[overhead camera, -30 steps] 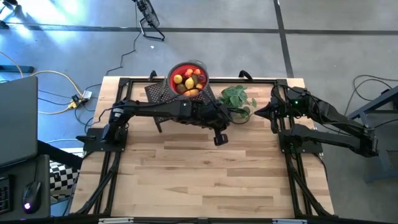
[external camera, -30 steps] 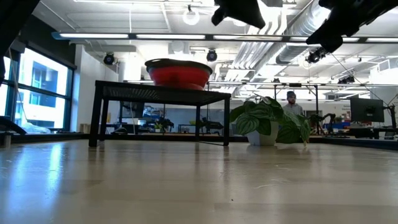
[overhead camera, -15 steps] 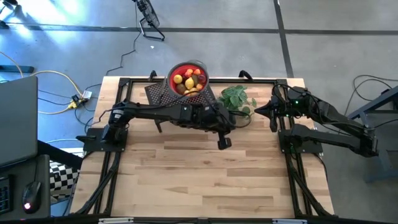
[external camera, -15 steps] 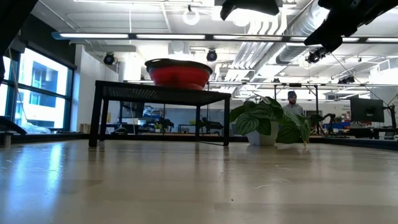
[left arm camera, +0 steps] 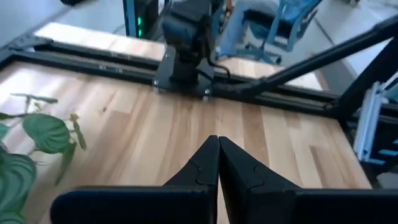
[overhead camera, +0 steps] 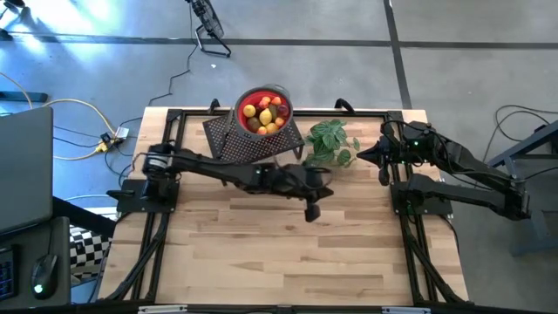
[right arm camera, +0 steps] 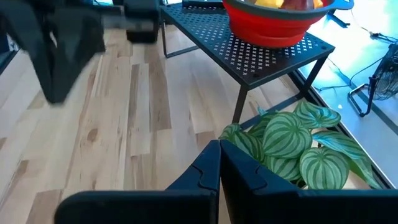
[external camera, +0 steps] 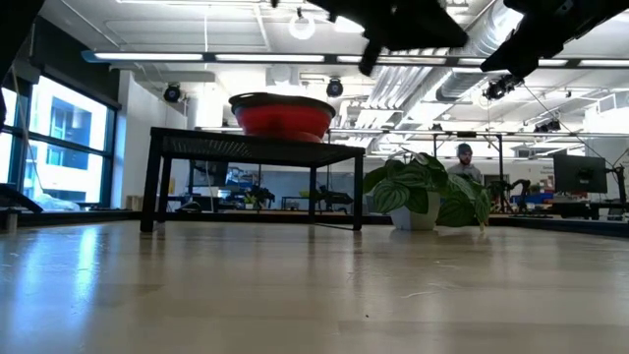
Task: Pick & Place Fruit
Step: Return to Home Position
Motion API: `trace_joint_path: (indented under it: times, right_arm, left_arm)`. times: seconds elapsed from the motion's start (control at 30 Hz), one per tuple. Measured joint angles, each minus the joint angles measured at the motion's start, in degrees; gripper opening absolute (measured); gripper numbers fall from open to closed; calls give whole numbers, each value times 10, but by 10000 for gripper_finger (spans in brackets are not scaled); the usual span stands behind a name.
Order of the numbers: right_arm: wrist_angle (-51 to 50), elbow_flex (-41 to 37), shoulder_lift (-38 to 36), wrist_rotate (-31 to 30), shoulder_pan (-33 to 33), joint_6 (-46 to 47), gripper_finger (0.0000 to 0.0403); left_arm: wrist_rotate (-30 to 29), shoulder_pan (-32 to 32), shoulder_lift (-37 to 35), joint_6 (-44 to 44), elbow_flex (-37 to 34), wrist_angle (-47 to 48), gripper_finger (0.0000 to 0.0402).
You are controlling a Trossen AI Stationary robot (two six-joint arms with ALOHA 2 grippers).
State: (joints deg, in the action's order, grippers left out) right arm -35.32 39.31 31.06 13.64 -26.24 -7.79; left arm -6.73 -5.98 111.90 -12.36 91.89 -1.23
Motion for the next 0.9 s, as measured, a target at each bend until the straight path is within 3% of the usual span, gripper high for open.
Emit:
trace_joint_path:
  times: [0.53,0.9]
  right_arm:
    - [19,0,0,-8,0,42,2]
    - [18,0,-6,-93,0,96,2]
  left_arm:
    - [-51,0,-250,80,-241,-18,3]
    - [-69,0,-430,78,-411,-27,3]
